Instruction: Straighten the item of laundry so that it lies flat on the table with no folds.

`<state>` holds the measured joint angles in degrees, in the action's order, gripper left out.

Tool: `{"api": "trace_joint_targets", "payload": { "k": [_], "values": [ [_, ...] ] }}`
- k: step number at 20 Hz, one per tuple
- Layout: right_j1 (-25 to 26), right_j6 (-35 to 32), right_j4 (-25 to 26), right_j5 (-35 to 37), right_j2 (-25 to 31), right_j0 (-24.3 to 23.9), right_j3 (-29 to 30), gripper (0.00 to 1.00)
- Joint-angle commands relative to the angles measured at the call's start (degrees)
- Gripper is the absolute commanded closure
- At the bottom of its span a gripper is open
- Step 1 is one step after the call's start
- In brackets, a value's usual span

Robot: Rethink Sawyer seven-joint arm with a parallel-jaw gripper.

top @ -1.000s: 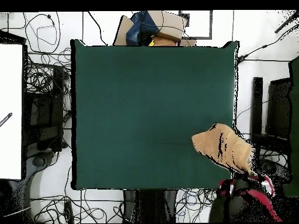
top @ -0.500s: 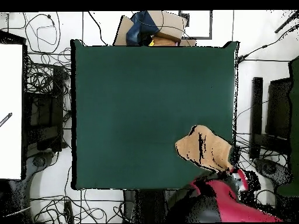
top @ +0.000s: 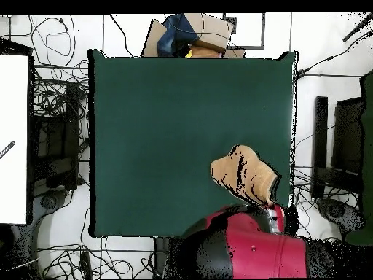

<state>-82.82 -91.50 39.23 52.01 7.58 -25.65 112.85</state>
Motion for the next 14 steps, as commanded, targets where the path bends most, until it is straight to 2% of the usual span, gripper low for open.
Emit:
{"api": "trace_joint_targets", "payload": {
  "k": [1,14],
  "values": [
    [2.7,-8.8,1.3,0.3,-3.5,-0.2,2.0,1.0],
    [-4.0,18.4,-5.7,-3.8,-1.7,-15.6,2.1,1.0]
  ]
}}
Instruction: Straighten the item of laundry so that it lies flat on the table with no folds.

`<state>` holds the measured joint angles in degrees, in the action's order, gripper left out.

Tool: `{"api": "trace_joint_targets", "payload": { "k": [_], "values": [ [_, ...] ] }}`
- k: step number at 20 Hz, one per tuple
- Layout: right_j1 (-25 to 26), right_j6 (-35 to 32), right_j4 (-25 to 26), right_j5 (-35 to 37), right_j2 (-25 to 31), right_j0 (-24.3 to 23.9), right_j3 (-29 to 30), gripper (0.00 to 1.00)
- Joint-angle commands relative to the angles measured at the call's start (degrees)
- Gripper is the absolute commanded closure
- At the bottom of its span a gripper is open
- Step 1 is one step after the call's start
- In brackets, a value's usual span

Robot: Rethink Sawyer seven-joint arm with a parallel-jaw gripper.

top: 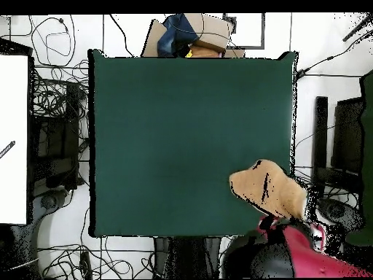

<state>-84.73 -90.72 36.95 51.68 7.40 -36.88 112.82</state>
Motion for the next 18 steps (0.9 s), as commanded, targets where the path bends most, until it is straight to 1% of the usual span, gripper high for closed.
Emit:
{"api": "trace_joint_targets", "payload": {
  "k": [1,4,6,11,15,18],
  "values": [
    [-2.0,19.0,-3.7,-3.5,-1.0,-5.5,1.6,1.0],
    [-1.2,21.6,-3.9,-4.5,0.4,-8.3,0.7,1.0],
    [-0.2,21.3,-3.3,-5.6,1.2,-9.3,0.7,1.0],
    [3.3,14.9,-0.3,-7.7,1.6,-8.1,1.8,1.0],
    [6.5,5.3,7.0,-8.8,0.5,-4.7,1.3,1.0],
    [7.5,2.0,9.1,-9.1,-0.7,-2.8,1.2,1.0]
  ]
}}
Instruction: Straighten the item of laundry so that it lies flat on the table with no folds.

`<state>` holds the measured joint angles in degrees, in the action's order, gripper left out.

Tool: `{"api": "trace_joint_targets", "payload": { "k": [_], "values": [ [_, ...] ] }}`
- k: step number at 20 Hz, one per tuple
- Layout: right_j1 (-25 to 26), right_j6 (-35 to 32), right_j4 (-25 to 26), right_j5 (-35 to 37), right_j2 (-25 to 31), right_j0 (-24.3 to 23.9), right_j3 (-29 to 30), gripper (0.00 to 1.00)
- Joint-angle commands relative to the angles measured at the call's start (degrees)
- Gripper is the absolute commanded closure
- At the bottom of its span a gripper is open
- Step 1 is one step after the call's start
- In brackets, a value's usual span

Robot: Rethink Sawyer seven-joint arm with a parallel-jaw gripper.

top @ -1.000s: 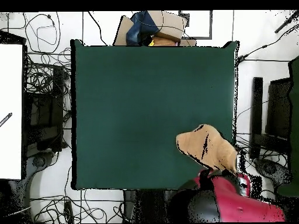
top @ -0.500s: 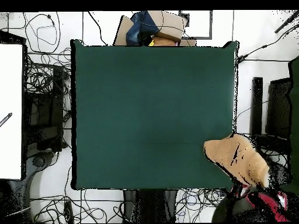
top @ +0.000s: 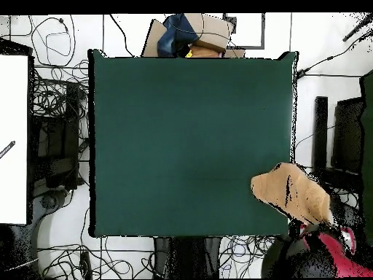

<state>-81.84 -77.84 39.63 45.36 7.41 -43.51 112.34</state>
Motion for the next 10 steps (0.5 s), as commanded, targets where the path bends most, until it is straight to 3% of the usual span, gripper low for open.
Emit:
{"api": "trace_joint_targets", "payload": {
  "k": [1,6,10],
  "values": [
    [5.0,-12.1,6.9,-2.9,-1.0,4.5,1.6,1.0],
    [8.5,-22.2,12.7,-2.0,-3.1,9.7,0.6,1.0],
    [10.4,-27.1,14.1,-1.0,-4.9,13.5,-0.2,1.0]
  ]
}}
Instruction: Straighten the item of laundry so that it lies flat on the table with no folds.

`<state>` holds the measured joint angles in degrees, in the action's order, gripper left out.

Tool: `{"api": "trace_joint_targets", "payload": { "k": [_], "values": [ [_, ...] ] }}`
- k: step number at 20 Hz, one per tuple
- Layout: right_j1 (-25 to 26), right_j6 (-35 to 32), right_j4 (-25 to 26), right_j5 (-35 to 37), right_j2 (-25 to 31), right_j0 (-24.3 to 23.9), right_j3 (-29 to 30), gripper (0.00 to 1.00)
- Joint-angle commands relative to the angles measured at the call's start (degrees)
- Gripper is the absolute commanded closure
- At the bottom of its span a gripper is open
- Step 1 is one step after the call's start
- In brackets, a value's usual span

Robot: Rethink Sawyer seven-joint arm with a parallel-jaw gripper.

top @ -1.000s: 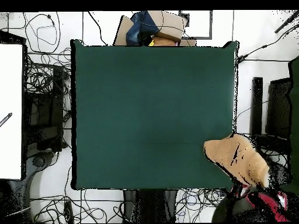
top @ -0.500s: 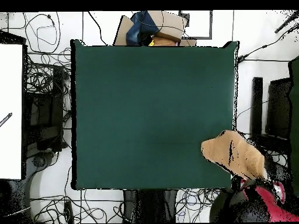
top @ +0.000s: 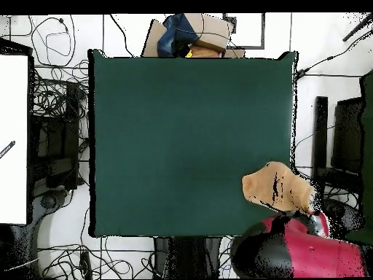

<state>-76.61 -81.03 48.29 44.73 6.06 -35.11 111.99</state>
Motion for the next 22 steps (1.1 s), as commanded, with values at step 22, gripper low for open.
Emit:
{"api": "trace_joint_targets", "payload": {
  "k": [22],
  "values": [
    [8.2,-36.1,-2.9,11.1,-6.8,21.3,-4.1,1.0]
  ]
}}
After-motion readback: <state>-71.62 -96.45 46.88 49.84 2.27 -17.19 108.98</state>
